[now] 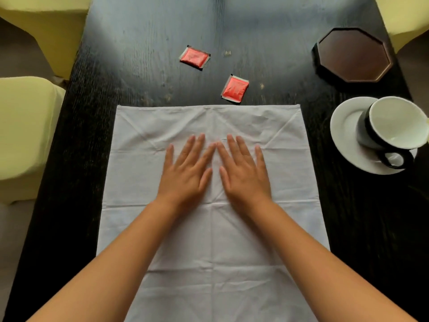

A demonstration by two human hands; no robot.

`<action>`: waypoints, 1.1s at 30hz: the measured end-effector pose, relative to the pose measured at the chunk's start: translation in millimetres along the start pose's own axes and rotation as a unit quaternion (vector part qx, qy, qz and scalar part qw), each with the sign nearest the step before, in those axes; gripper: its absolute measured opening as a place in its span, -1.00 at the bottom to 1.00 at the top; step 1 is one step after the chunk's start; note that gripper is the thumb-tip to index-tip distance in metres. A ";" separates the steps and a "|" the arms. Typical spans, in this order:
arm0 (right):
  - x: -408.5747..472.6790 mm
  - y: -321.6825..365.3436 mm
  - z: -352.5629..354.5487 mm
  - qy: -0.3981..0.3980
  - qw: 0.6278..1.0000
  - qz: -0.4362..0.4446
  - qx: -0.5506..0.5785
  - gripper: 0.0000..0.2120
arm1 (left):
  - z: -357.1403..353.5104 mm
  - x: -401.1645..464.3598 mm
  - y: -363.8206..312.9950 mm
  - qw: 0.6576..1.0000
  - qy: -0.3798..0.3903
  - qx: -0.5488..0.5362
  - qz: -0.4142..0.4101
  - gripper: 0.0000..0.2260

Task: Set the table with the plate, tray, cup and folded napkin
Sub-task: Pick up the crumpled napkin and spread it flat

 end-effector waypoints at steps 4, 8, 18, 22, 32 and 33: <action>38.1 -8.1 6.8 -0.008 1.000 -0.019 -0.012 -0.49 | -3.0 35.0 13.5 1.000 0.010 0.004 0.003 -0.48; 60.8 -33.6 16.0 -0.012 0.999 -0.050 -0.009 -0.46 | -3.0 56.3 44.0 1.000 0.009 0.000 0.028 -0.41; 58.1 -119.8 54.8 -0.060 0.988 -0.136 -0.033 -0.40 | -1.0 43.4 127.5 0.993 -0.007 -0.014 0.116 -0.37; 53.4 -120.5 55.8 -0.070 0.987 -0.139 -0.037 -0.40 | -1.1 19.9 153.2 0.988 0.000 0.000 0.156 -0.34; -118.7 -53.3 23.7 0.065 0.997 0.038 0.003 -0.37 | -2.3 -144.0 75.6 0.997 0.071 -0.010 0.002 -0.29; -145.6 -48.9 18.0 0.088 0.994 0.061 -0.011 -0.37 | -3.2 -166.7 66.4 0.997 0.081 -0.006 -0.020 -0.29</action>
Point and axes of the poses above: each hand's wrist, its own x-axis towards the middle knuckle, its own z-axis out of the back of the hand, y = z × x, the point moved 9 cm from there along x, towards the middle knuckle, and after that the axes turned 10 degrees about x, right-handed, at the moved point
